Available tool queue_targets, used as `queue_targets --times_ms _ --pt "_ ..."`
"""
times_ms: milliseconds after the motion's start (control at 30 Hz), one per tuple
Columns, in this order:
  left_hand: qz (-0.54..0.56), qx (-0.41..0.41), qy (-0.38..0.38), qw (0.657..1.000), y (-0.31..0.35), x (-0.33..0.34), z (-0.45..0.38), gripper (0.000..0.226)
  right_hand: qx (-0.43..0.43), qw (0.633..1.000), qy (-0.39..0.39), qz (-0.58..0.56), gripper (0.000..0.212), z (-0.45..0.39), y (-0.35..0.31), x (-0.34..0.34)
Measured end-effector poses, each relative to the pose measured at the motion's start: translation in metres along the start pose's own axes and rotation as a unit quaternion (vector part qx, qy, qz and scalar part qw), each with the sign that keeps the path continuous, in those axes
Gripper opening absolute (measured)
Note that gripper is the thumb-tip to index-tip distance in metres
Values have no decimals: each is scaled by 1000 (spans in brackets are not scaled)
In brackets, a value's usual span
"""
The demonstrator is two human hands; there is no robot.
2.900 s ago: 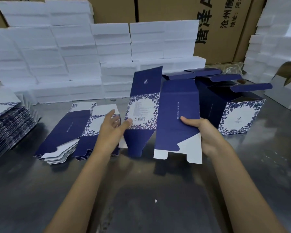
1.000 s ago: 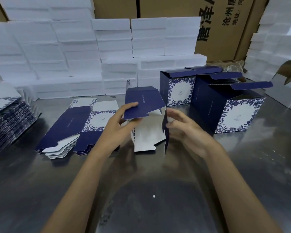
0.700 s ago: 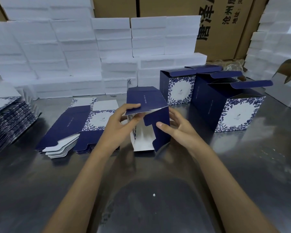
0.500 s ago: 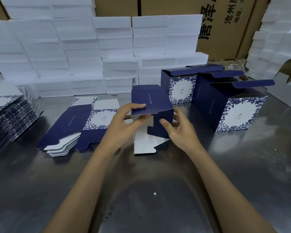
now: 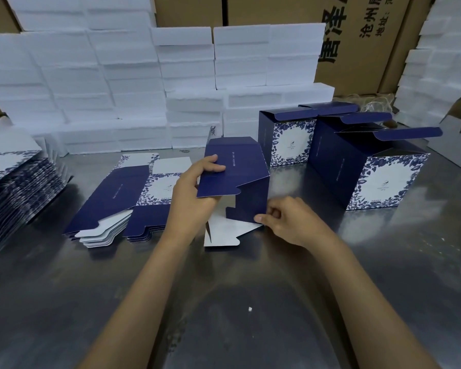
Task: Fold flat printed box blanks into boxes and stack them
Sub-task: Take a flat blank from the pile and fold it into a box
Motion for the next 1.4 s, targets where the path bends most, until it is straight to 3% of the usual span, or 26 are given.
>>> queue_targets --times_ms 233,400,533,700,833,1000,1067,1167,1267,1333,1400 --pt "4 -7 -7 1000 -1 1 0 31 -3 1000 10 -11 40 0 -4 -4" --pt "-1 -13 -17 1000 -3 1 -1 33 -74 989 122 -44 48 3 -14 -19" --pt "-6 -12 -28 1000 -3 3 0 36 -72 989 119 -55 46 3 -13 -20" --pt "-6 -6 -37 999 -3 4 0 34 -121 972 178 -91 38 7 -21 -32" --pt "-2 -8 -40 999 -3 5 -1 35 -114 974 163 -111 37 9 -23 -33" --pt "10 -21 -79 997 -4 5 -2 43 -97 914 276 -281 25 16 -33 -50" --pt "-1 -26 -110 994 -5 7 -2 51 -94 917 268 -279 17 17 -41 -46" --pt "-17 -30 -152 988 -7 10 -2 64 -97 942 203 -249 27 16 -49 -32" --pt "-23 -37 -191 981 -10 11 -2 79 -89 940 177 -279 32 15 -50 -26" --pt "-15 -41 -199 979 -10 8 -3 80 -98 936 186 -283 30 15 -50 -25" --pt "-6 -31 -184 982 -10 6 -4 68 -104 933 196 -282 28 13 -49 -24"
Point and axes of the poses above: each hand's wrist, its own z-axis away from the middle knuckle, its own x-axis out of the palm, y = z × x, the point moved 4 cm from there along -z, towards the middle knuckle, and after that the axes turned 8 degrees about -x, right-handed, at the moved point
